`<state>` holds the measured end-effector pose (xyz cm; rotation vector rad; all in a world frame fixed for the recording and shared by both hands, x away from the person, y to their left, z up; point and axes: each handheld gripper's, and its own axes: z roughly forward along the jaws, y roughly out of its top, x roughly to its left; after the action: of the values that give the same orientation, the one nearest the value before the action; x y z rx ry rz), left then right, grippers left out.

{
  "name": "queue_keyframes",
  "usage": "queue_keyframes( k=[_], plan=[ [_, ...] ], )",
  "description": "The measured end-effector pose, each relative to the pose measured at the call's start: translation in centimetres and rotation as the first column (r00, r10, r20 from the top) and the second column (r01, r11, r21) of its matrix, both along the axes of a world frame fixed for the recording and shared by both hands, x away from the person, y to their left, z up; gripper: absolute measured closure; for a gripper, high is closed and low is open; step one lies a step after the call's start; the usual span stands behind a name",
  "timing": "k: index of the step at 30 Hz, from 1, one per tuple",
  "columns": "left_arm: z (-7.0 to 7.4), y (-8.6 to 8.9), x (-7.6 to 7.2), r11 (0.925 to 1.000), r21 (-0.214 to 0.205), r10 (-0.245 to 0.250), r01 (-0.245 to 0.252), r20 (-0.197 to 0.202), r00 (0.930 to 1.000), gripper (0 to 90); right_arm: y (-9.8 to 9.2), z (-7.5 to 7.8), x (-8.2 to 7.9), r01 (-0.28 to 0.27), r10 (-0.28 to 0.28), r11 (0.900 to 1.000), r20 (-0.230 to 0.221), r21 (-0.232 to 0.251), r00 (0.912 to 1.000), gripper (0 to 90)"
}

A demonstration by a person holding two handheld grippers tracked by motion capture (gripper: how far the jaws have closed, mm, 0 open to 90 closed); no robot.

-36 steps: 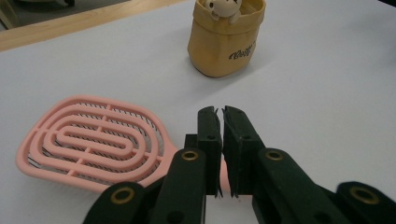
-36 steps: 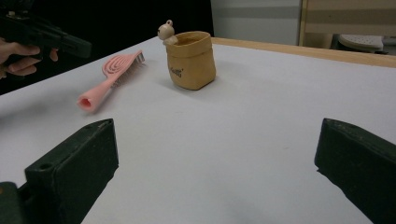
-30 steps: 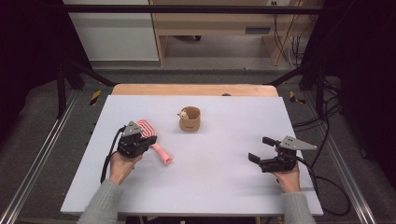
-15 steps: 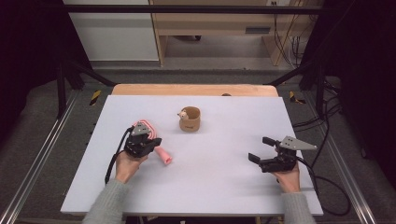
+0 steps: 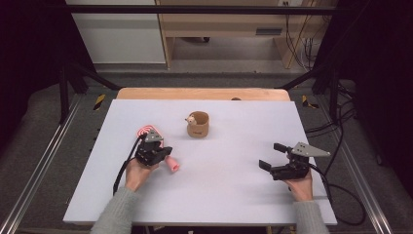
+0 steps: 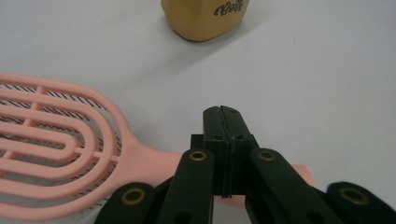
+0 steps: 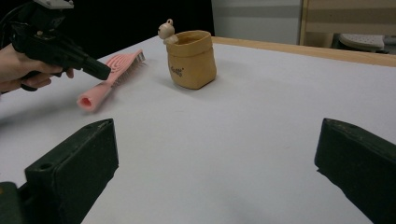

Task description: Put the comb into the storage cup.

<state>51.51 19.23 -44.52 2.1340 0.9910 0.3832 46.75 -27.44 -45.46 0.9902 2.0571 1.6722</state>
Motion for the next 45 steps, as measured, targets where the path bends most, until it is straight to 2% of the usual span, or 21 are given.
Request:
queue_keyframes(
  k=[17,45],
  plan=[
    [-0.5,-0.5,0.1,0.9981,0.060,-0.012,0.014,-0.026,0.9996,89.6,0.0,0.0,0.0,0.000,0.000,1.0000,-0.002,-0.001,1.0000,0.2],
    [-0.6,0.7,-1.1,0.9899,0.140,-0.014,0.022,-0.056,0.9983,89.6,0.0,0.0,0.0,0.000,0.000,1.0000,-0.001,-0.002,1.0000,0.1]
  ],
)
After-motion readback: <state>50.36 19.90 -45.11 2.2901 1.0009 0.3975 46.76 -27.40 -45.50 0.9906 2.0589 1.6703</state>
